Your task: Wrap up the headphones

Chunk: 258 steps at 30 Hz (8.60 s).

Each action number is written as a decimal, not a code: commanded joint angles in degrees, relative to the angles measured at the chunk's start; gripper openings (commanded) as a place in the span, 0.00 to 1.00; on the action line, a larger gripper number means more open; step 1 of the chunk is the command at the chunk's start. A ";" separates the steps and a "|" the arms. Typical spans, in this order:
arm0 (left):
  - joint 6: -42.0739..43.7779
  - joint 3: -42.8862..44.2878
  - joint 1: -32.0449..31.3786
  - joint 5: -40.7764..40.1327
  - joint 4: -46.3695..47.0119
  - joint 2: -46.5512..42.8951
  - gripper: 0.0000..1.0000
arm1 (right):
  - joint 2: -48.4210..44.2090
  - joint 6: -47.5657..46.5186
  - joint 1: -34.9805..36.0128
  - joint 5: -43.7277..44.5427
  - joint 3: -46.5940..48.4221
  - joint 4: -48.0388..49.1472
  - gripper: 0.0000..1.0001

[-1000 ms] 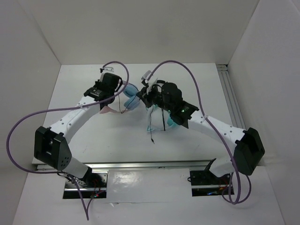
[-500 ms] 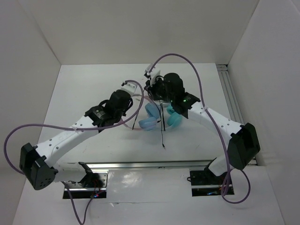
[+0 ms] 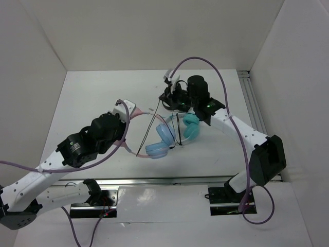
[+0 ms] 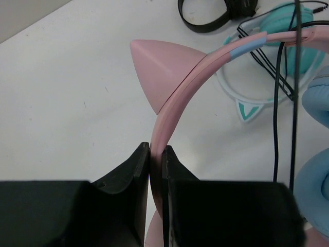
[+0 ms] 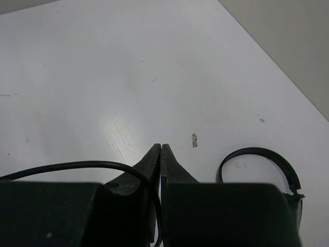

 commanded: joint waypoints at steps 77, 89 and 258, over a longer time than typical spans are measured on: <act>-27.81 30.69 -1.22 -27.02 -23.14 -0.31 0.00 | 29.35 34.04 13.38 -9.25 -17.86 57.21 0.00; -19.72 29.18 18.19 -10.17 -5.74 18.50 0.00 | 7.63 33.51 19.98 14.35 -29.82 38.40 0.00; -10.06 -0.53 17.94 18.84 -7.57 7.08 0.00 | -2.13 -4.81 17.52 44.58 -12.78 5.53 1.00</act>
